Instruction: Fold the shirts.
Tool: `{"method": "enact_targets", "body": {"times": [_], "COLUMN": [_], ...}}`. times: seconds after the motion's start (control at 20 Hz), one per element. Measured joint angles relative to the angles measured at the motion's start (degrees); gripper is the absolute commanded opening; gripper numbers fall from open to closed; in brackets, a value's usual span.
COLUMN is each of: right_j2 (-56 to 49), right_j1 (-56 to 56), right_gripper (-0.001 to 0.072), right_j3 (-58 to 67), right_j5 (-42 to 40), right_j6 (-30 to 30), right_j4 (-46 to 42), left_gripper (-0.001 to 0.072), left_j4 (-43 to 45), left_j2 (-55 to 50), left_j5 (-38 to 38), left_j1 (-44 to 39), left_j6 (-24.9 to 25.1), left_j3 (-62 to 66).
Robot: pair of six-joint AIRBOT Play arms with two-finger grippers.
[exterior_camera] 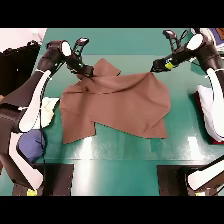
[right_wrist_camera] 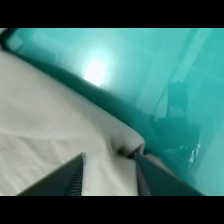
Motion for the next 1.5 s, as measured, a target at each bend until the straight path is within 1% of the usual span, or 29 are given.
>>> {"method": "enact_targets", "body": {"times": [0.15,0.25,0.35,0.55,0.75,0.9,1.05,1.25,1.5], "right_j2": [0.5,3.0,6.4,15.1,23.4,28.4,32.3,35.6,37.4], "right_j1": [-1.8,-3.6,-5.4,-8.8,-9.9,-10.1,-10.3,-10.3,-10.3], "right_gripper": [0.0367,0.0367,0.0367,0.0367,0.0367,0.0367,0.0367,0.0367,0.0367], "right_j3": [2.4,1.2,-2.7,-14.0,-24.5,-31.3,-37.0,-41.8,-43.7], "right_j5": [3.8,6.6,8.5,9.7,7.4,4.9,3.1,2.3,1.8], "right_j6": [0.0,-0.1,-0.6,-2.2,-3.2,-3.5,-3.6,-3.7,-3.7], "right_j4": [0.1,0.3,1.6,6.9,9.4,10.1,10.3,10.6,10.7], "left_gripper": [0.0614,0.0615,0.0615,0.0615,0.0615,0.0615,0.0615,0.0615,0.0615], "left_j4": [0.1,-0.3,-0.5,-1.2,-1.2,-0.3,0.2,1.0,5.0], "left_j2": [0.5,2.7,5.7,13.1,21.0,24.8,26.3,26.9,27.1], "left_j5": [-6.6,-10.8,-13.7,-15.7,-12.5,-9.4,-5.0,-0.1,1.4], "left_j1": [3.2,5.8,8.2,10.4,11.1,11.3,11.3,11.3,11.3], "left_j6": [-1.0,-1.2,-1.4,-1.3,-1.1,-1.3,-3.7,-7.8,-11.8], "left_j3": [2.3,1.9,-0.8,-12.0,-26.0,-36.0,-43.7,-47.9,-49.2]}}
